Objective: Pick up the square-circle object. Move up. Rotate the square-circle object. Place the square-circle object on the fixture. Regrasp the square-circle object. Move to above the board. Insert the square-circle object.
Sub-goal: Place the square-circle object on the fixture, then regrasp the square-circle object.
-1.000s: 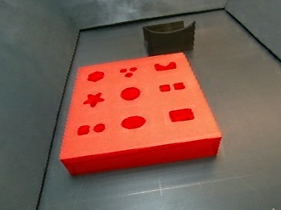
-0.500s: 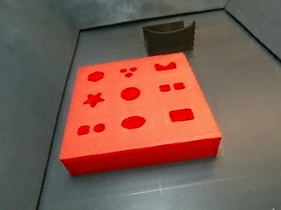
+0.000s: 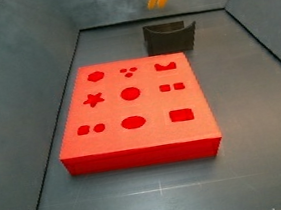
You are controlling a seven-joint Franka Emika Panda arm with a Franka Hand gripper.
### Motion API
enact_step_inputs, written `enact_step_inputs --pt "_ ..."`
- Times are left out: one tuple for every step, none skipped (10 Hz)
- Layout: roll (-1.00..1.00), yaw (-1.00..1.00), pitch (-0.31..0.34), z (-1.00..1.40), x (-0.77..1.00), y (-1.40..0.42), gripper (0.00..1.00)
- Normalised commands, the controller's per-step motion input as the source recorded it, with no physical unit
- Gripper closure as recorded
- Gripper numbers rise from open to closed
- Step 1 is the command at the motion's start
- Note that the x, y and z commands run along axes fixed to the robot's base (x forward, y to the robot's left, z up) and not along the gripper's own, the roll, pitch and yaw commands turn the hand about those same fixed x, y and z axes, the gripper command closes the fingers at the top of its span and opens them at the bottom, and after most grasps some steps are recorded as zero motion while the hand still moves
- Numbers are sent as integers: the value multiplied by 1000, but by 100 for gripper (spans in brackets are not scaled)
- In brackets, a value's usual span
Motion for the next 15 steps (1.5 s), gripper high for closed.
enact_step_inputs --pt "-574 -201 126 -19 90 46 100" --pt "-303 -197 67 -13 87 35 100" --pt "-237 -191 44 -9 78 30 100" --pt "-232 -261 -86 -1000 94 127 100" --pt "-223 -235 -102 -1000 99 127 100" --pt "-208 -179 -116 -1000 116 119 100" --pt "-166 -107 -126 -1000 128 114 100" --pt "-126 -52 -132 -1000 133 111 100" --pt "-109 -30 -132 -897 124 92 100" --pt "-89 11 -120 -656 96 54 100" --pt "-79 29 -104 -485 77 42 100" --pt "-68 49 -75 -273 62 29 100" --pt "-61 52 -67 -190 64 29 100" --pt "0 0 0 0 0 0 0" --pt "-30 -41 -14 1000 0 0 0"
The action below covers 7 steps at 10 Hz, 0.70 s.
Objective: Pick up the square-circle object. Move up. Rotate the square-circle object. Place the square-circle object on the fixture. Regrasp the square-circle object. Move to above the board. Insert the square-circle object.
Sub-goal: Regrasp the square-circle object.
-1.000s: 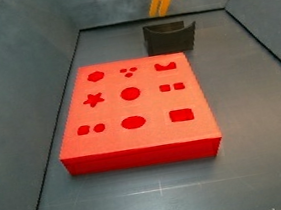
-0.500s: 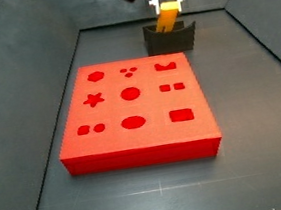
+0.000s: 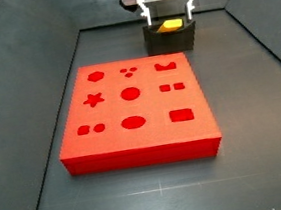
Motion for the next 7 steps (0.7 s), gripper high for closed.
enact_step_inputs --pt "-27 -38 -15 1000 -1 3 0" --pt "6 -7 1 1000 -22 12 0" --pt "19 0 9 1000 -23 9 0" --pt "38 9 27 1000 -31 8 0" --pt "47 10 44 880 -34 8 0" --pt "50 6 67 645 -28 8 0" --pt "46 1 76 464 -24 8 0"
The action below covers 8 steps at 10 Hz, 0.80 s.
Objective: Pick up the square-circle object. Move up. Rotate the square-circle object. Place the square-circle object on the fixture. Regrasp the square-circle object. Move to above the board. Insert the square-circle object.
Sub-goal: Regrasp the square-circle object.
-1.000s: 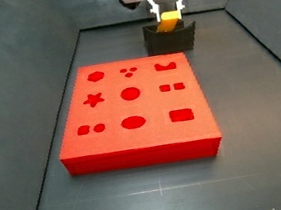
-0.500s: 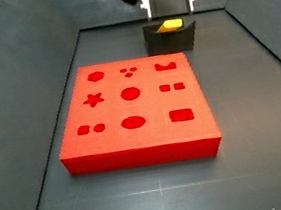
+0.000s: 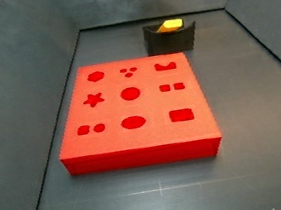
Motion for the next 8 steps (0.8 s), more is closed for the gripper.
enact_step_inputs --pt "37 -14 80 218 -26 11 0" --pt "-19 -98 -3 0 -1000 0 0" --pt "-37 -113 -32 -35 -1000 -1 0" --pt "-12 -102 -72 9 -1000 4 0" --pt "7 -78 -81 4 -1000 3 0" --pt "19 -61 -90 4 -1000 5 0" --pt "46 -30 -104 13 -1000 1 0" --pt "66 -13 -113 16 -986 -1 0"
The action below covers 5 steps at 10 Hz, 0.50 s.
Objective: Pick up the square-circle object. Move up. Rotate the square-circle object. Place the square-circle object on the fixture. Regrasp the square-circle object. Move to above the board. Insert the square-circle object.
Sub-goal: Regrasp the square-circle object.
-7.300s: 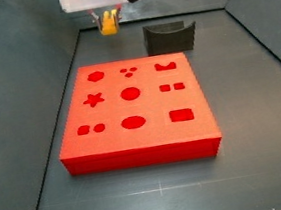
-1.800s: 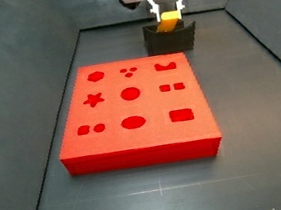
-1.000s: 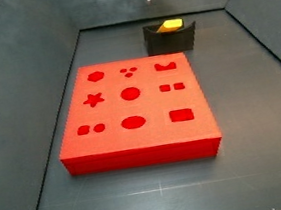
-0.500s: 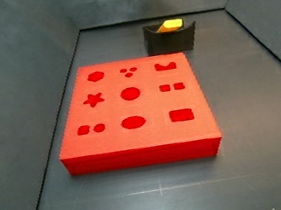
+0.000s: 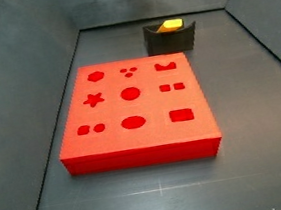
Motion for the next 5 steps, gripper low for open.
enact_step_inputs --pt "88 12 -121 14 -787 -7 0" --pt "105 33 -123 13 -597 -8 0" --pt "108 44 -119 15 -458 -8 0" --pt "846 -1000 10 -1000 -252 -466 0" --pt "846 -1000 6 -1000 -127 -475 0"
